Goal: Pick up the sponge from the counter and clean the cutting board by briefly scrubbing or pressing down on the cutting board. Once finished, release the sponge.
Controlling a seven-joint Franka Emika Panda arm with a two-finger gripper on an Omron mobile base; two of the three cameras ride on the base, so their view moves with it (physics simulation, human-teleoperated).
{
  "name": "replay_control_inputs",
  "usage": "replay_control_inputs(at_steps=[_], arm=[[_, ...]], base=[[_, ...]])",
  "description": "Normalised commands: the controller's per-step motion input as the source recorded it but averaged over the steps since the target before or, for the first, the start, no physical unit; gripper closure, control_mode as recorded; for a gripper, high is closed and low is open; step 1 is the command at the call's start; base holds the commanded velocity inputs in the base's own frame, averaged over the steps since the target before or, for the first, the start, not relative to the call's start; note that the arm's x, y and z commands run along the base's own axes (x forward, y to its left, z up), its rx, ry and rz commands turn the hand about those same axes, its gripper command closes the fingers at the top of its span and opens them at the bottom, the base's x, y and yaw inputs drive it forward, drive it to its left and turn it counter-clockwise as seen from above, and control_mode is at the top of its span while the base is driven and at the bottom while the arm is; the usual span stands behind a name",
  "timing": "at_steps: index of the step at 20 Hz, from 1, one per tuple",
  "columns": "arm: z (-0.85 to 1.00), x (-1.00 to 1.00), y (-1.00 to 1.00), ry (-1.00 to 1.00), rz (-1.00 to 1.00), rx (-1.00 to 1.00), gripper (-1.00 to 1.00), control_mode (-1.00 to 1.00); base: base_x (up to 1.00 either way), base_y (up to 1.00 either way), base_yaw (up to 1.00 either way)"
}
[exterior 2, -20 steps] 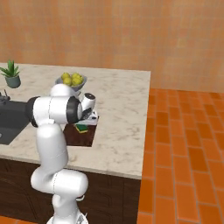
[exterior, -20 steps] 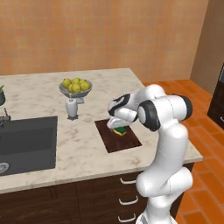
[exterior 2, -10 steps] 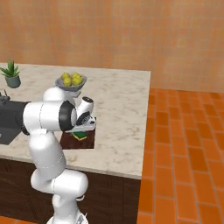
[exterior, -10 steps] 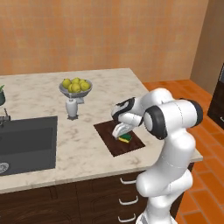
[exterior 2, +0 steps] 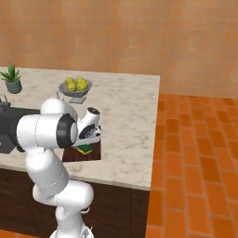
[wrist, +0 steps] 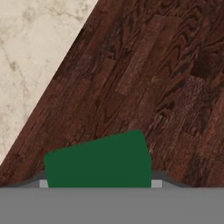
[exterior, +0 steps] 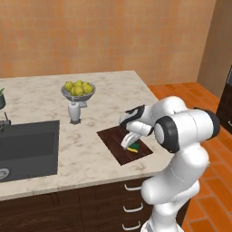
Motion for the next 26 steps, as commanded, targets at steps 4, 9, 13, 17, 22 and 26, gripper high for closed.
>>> replay_control_inputs(at_steps=[4,9,13,17,22,26], arm=[[0.00,-0.57,0.00,0.00,0.03,0.00,1.00,-1.00],[0.00,-0.54,0.13,0.00,0.00,0.04,1.00,-1.00],[0.00,0.00,0.52,0.00,0.01,0.02,1.00,-1.00],[0.00,0.00,0.47,0.00,0.00,0.04,1.00,-1.00],[0.00,0.21,0.06,0.00,0.00,0.07,1.00,-1.00],[0.00,0.50,0.00,0.00,0.00,0.06,1.00,-1.00]], base=[[0.00,0.00,0.00],[0.00,0.00,0.00],[0.00,0.00,0.00],[0.00,0.00,0.00],[0.00,0.00,0.00],[0.00,0.00,0.00]])
